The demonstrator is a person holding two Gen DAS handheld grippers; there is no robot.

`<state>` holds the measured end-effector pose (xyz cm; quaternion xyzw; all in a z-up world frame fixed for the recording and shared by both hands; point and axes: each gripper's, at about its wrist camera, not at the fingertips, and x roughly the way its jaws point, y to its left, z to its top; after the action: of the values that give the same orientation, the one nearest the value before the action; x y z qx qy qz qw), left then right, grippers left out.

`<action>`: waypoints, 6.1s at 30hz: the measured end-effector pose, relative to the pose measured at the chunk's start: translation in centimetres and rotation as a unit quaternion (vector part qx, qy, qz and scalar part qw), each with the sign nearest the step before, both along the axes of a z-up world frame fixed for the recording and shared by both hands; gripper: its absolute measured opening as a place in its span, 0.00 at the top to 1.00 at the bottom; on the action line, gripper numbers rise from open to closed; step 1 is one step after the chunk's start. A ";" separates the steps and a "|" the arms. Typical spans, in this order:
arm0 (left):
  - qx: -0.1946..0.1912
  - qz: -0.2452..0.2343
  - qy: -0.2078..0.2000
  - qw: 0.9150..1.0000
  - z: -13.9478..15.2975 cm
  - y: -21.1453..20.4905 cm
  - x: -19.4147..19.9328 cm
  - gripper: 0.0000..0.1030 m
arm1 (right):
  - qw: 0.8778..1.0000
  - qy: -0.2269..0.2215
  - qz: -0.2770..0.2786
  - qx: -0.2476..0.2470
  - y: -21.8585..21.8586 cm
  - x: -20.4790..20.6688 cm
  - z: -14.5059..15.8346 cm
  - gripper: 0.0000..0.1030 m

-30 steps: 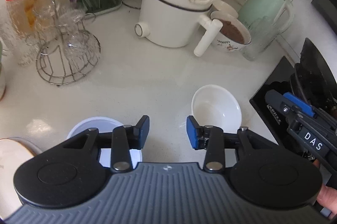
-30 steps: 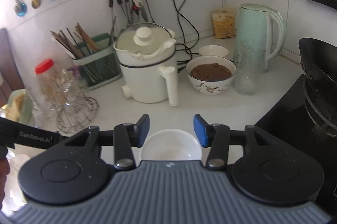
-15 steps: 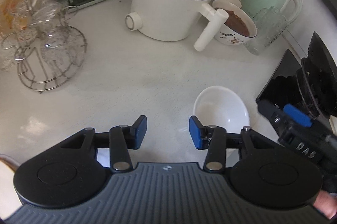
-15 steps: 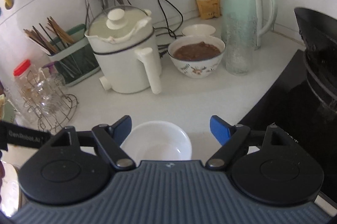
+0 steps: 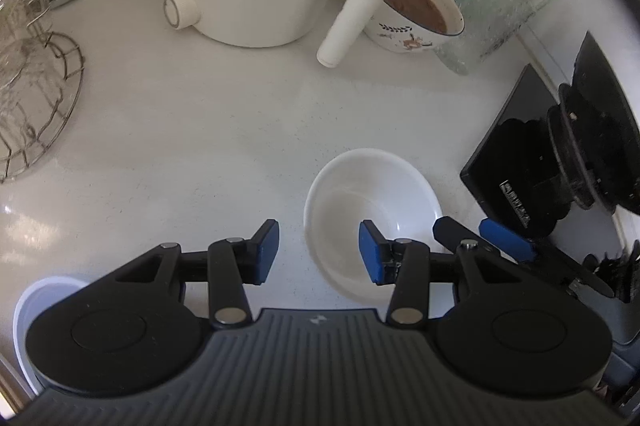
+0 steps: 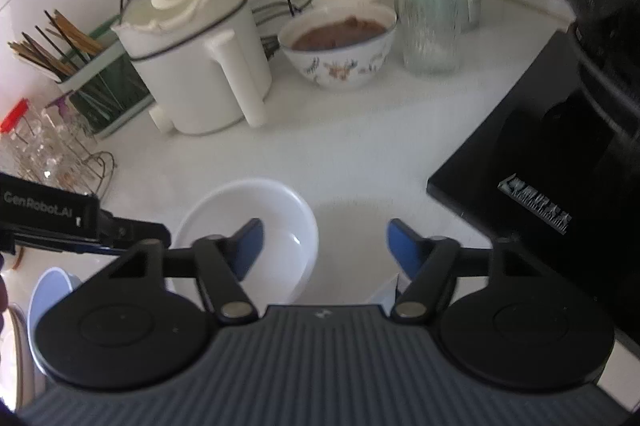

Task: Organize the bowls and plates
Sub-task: 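Move the left tool to the white ceramic bowl, then close the left tool on the rim of the white ceramic bowl, then lift the white ceramic bowl by its rim with the left tool, then carry the white bowl with the left tool over the leaf-pattern plate stack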

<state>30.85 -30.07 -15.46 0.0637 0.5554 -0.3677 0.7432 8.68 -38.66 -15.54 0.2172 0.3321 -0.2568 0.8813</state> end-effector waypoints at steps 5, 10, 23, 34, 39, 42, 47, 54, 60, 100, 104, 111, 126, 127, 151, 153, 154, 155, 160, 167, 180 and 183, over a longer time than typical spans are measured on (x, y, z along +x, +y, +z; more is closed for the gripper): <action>0.009 -0.010 -0.005 1.000 -0.9 -1.1 0.0 0.55 | 0.999 0.006 -0.013 0.031 -0.7 0.5 -1.2 0.47; 0.016 -0.008 -0.004 1.000 -1.5 -1.4 0.1 0.88 | 0.998 0.007 -0.023 0.057 -0.9 0.7 -2.3 0.66; -0.011 -0.007 0.021 1.000 -0.7 -0.2 -0.8 0.93 | 0.997 0.012 -0.007 0.080 0.9 0.8 -2.3 0.86; -0.015 0.011 0.006 1.000 0.3 1.0 -1.0 0.91 | 0.995 0.004 0.009 0.095 1.0 1.3 -1.5 0.93; 0.005 0.036 -0.034 0.999 0.6 1.8 -0.5 0.65 | 0.995 0.010 0.010 0.100 0.8 1.2 -1.7 0.93; 0.008 0.040 -0.015 0.999 -0.4 2.0 -0.4 0.59 | 0.994 0.011 0.012 0.106 0.6 1.3 -1.8 0.93; 0.015 0.055 0.033 0.998 -3.1 2.3 -0.2 0.65 | 0.994 0.015 0.022 0.109 0.7 1.6 -2.0 0.93; 0.010 0.067 0.042 0.997 -3.2 3.3 -0.4 0.93 | 0.993 0.023 0.030 0.112 1.1 1.3 -2.0 0.93; 0.013 0.063 0.029 0.997 -1.8 3.9 -1.3 0.93 | 0.992 0.020 0.035 0.118 1.2 0.7 -1.1 0.93; 0.000 0.167 0.004 0.986 6.1 13.5 -2.1 0.93 | 0.980 -0.014 0.164 0.109 6.9 4.1 4.6 0.92; -0.002 0.177 0.001 0.984 6.5 14.6 -1.9 0.93 | 0.978 -0.019 0.177 0.110 7.3 4.6 5.0 0.92; -0.018 0.216 -0.004 0.976 7.0 16.9 -2.1 0.93 | 0.971 -0.038 0.202 0.127 7.9 5.7 5.4 0.92; -0.016 0.293 -0.003 0.956 5.8 22.5 -2.9 0.93 | 0.950 0.018 0.297 0.095 13.2 9.8 4.6 0.90; -0.013 0.293 -0.005 0.956 5.5 22.6 -3.0 0.93 | 0.950 0.025 0.298 0.092 13.5 9.9 4.4 0.90; -0.041 0.348 -0.006 0.936 1.4 25.7 -2.4 0.67 | 0.947 0.059 0.303 0.088 14.3 11.6 2.1 0.79; -0.049 0.354 -0.006 0.934 1.4 26.0 -2.2 0.65 | 0.949 0.054 0.298 0.092 13.9 12.0 2.2 0.73; -0.051 0.354 -0.005 0.934 1.3 26.1 -2.2 0.65 | 0.950 0.051 0.294 0.094 13.8 12.2 2.1 0.66; -0.052 0.353 -0.004 0.934 1.2 26.1 -2.1 0.65 | 0.951 0.049 0.290 0.097 13.7 12.4 2.0 0.62; -0.048 0.340 0.003 0.939 0.9 26.0 -2.0 0.65 | 0.951 0.066 0.272 0.130 13.2 13.6 0.2 0.62; -0.037 0.311 0.009 0.950 0.5 25.1 -1.4 0.65 | 0.951 0.096 0.253 0.153 13.4 13.2 -1.9 0.68; -0.027 0.287 0.021 0.957 -0.5 22.7 -0.9 0.60 | 0.950 0.125 0.248 0.142 13.4 13.2 -2.1 0.87; -0.024 0.278 0.023 0.960 -0.7 21.5 -0.8 0.55 | 0.951 0.130 0.246 0.133 13.1 13.1 -1.8 0.87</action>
<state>30.06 -8.56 -16.15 -0.1192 0.5593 -0.1611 0.8044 21.75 -25.59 -17.38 0.2089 0.5176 -0.0117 0.8297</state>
